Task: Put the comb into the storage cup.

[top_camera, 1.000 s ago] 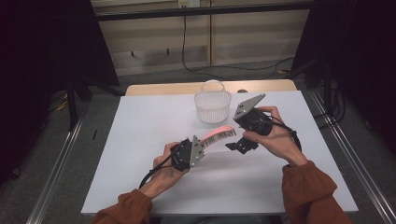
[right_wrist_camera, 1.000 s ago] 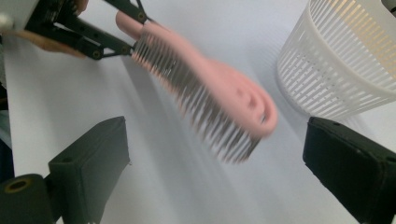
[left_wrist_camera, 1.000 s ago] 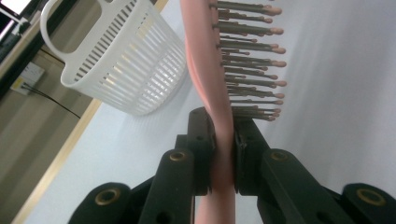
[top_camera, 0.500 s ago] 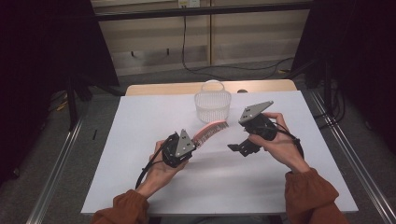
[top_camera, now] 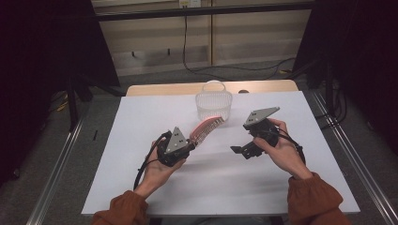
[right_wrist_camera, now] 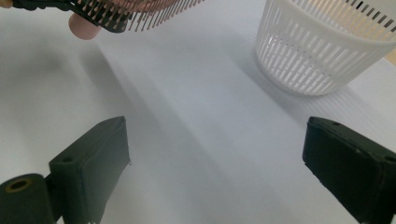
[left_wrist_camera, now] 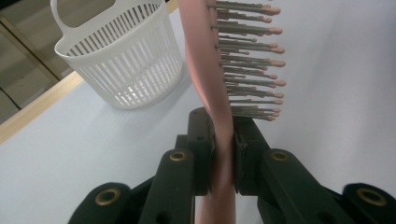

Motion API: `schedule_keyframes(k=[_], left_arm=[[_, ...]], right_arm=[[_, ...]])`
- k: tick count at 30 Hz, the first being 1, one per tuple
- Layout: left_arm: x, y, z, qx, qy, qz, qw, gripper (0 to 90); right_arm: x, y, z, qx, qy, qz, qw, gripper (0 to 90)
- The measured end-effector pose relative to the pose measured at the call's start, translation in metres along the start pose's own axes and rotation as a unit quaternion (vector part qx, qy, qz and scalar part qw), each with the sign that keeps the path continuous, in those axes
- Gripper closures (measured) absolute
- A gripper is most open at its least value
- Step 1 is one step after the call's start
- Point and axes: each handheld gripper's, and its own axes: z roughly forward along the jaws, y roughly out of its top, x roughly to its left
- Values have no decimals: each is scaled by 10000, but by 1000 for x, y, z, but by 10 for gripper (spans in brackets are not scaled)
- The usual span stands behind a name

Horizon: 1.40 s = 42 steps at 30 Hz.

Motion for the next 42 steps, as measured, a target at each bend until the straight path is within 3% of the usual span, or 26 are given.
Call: schedule_keyframes(k=[3,8,16,20,22,30,32,35,38,40,42], left_arm=[[3,-1,-1,-82,-105,-114,9998,801],[9,-4,-5,-236,-181,-403,9987,801],[16,-10,-8,-446,-263,-818,9953,800],[15,-9,-12,-564,-321,-790,9948,800],[16,-9,-12,-628,-392,-825,9938,801],[21,-16,-14,-928,-391,-972,9902,800],[22,-18,-15,-917,-278,-933,9910,800],[20,-18,-15,-1024,-310,-927,9899,801],[18,-19,-14,-1214,-372,-886,9879,801],[18,-20,-13,-1375,-578,-799,9856,800],[17,-21,-11,-1417,-636,-880,9839,800]], right_arm=[[1,-6,1,-130,-171,-20,9998,69],[1,-14,0,-448,-100,218,9987,55],[4,-23,1,-630,67,368,9973,55],[5,-26,3,-603,365,400,9967,81],[6,-27,5,-687,395,442,9959,81],[8,-28,8,-1138,572,570,9902,70],[10,-28,8,-1249,593,529,9890,69],[12,-27,8,-1581,683,676,9827,61],[15,-25,6,-1804,662,611,9795,46],[15,-24,4,-1905,603,613,9779,37],[15,-24,3,-2028,598,704,9748,34]])
